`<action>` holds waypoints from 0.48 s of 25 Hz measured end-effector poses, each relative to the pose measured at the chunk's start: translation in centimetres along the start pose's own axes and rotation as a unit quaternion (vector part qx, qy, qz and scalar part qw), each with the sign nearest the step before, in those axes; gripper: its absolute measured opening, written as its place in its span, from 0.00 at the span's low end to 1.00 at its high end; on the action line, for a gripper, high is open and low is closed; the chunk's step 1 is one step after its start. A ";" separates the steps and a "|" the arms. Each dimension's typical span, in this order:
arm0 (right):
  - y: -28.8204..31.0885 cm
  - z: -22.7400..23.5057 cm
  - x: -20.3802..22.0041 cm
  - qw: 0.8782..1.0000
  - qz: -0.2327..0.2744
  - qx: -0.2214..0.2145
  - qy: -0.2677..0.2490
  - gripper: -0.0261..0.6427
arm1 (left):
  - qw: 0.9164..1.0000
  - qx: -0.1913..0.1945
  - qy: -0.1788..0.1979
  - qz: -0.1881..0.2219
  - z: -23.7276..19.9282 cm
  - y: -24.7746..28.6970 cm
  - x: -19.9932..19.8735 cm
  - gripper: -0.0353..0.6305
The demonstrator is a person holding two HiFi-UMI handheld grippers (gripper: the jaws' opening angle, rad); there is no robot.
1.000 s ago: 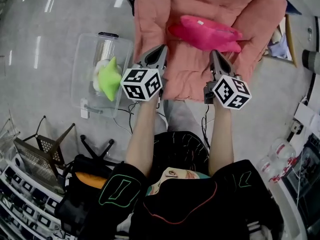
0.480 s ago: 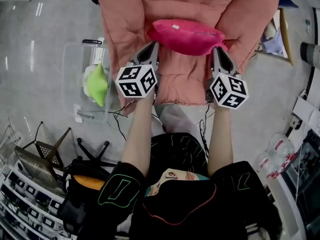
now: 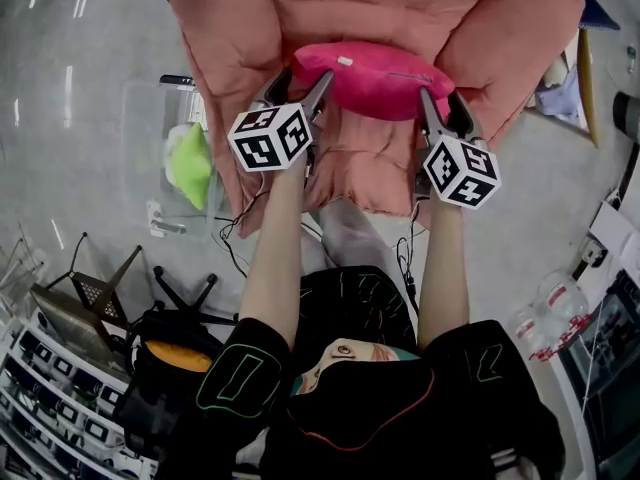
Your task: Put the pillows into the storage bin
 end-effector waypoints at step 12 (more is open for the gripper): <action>1.0 0.0 -0.8 0.999 0.006 -0.035 0.011 0.32 | 0.999 0.054 -0.003 0.007 0.4 2.5 -0.5 0.39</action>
Point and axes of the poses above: the fingertips, and each gripper's own axes: y forward along the fingers, z to its right, x out of its underside, the point moved 8 cm from there along -y, backward along the fingers, and after that the axes turned 15 degrees about -z, right-handed, at the moved point
